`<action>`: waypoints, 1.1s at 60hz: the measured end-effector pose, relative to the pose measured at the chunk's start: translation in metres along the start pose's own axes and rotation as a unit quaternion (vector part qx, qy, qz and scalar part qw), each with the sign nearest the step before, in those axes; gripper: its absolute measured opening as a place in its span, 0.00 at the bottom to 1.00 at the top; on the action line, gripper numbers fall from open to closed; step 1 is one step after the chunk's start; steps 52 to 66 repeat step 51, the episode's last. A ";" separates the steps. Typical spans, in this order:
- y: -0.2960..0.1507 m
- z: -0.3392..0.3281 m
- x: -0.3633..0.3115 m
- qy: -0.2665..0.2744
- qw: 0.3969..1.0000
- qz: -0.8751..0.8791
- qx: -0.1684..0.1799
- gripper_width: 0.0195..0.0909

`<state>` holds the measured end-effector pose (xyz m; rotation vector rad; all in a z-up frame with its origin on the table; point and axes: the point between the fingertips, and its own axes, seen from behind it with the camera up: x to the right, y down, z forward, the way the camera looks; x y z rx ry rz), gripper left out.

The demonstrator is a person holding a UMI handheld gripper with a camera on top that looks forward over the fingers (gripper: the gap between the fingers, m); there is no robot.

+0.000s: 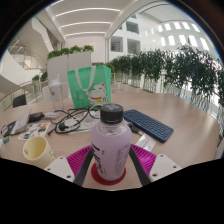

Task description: Pour water

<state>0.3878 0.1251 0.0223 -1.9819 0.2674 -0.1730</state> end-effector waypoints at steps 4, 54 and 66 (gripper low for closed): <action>-0.006 -0.036 -0.023 0.000 1.000 0.023 -0.019 0.89; -0.027 -0.481 -0.155 0.036 0.999 0.016 -0.014 0.89; -0.027 -0.481 -0.155 0.036 0.999 0.016 -0.014 0.89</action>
